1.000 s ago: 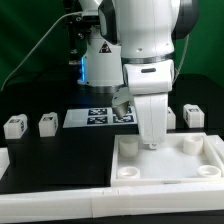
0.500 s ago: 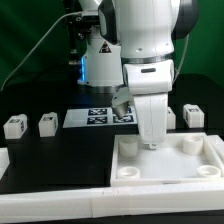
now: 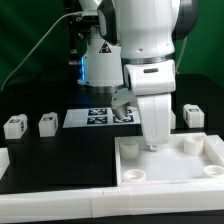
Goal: Assemble one leg
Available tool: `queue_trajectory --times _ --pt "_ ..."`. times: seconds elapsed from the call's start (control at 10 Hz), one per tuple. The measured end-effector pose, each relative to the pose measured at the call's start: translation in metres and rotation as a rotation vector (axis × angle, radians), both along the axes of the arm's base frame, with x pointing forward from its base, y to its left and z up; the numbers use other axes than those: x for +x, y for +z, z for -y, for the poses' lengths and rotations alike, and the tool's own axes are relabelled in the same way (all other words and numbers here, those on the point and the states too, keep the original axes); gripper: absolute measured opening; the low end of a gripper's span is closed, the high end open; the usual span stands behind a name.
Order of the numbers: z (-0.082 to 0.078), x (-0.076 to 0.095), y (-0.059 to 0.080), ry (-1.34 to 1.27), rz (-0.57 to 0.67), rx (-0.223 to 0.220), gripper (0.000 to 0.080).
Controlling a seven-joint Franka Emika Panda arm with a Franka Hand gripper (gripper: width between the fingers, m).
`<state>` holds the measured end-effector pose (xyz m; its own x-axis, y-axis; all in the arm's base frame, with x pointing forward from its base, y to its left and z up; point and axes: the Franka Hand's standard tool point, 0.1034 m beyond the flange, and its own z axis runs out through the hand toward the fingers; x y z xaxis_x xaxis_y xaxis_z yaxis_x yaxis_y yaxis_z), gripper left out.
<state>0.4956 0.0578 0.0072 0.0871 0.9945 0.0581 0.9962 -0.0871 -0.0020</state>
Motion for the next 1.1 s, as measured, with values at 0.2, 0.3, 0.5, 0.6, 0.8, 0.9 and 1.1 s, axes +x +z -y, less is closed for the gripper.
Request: queue_trajectory --times 0.2,0.3,0.5,0.6,0.8,0.9,1.1 --pt "0.0005 -0.0002 0.0 0.01 -0.014 -0.01 0.0061" --pt "0.0007 -0.0005 -0.0003 0.009 -0.015 -0.01 0.0061" --pt "0.0013 -0.0006 -0.0006 0.008 -0.016 -0.01 0.0324" --pt "0.0015 -0.0007 -0.0007 0.008 -0.016 -0.01 0.0324" --pt "0.0016 -0.0008 -0.0009 0.008 -0.016 -0.01 0.0581" --pt "0.0017 -0.0008 -0.001 0.007 -0.017 -0.01 0.0635" --pt "0.0017 -0.0009 -0.0011 0.007 -0.017 -0.01 0.0645"
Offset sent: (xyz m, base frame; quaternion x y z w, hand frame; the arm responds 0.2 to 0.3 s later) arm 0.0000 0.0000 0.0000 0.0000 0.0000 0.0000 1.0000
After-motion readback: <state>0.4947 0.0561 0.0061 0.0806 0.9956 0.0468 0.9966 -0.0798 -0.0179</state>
